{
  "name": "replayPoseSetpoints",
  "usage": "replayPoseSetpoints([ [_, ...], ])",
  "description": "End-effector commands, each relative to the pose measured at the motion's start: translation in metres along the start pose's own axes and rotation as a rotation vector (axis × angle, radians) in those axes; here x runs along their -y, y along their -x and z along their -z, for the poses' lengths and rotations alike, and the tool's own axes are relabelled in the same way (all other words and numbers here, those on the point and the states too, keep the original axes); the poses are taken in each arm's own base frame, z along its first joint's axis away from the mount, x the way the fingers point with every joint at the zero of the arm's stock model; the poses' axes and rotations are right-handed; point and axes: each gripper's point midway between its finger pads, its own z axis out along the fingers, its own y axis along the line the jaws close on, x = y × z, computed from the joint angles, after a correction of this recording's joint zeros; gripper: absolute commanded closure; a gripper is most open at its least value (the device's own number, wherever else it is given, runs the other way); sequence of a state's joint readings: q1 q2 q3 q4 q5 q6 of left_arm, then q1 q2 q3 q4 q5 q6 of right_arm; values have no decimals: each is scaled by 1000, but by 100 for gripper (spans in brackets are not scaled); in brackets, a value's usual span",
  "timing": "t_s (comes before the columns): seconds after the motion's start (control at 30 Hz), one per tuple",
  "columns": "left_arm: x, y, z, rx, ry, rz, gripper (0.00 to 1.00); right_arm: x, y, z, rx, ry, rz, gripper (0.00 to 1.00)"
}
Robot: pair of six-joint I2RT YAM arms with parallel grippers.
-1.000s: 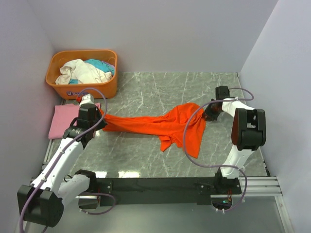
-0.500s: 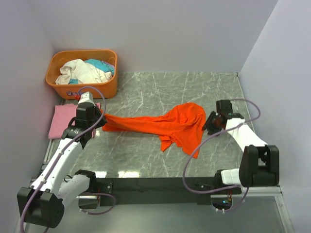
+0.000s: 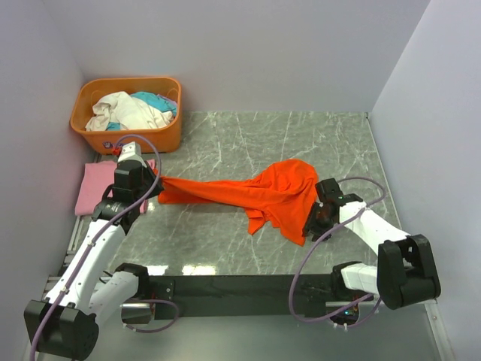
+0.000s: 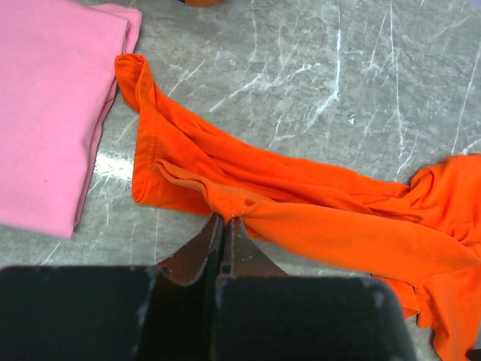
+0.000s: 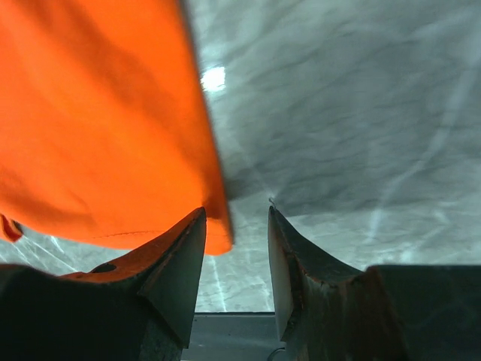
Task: Fold and stack the t-shirts
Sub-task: Flatten out the T-shirt at the center of the board.
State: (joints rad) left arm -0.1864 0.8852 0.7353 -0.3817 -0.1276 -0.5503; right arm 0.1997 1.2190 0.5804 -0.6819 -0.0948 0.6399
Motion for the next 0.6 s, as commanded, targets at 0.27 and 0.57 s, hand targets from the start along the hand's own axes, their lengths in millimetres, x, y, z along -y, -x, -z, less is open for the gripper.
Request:
replayPoseSetpoints([
  [0.27,3,10,4,43,-21,-9,99,-3,-7,-11,-13,-73,25,58],
  [0.57,3,10,3,40,-17,-11,99,-3,-15,-16,-36,-156,72,60],
])
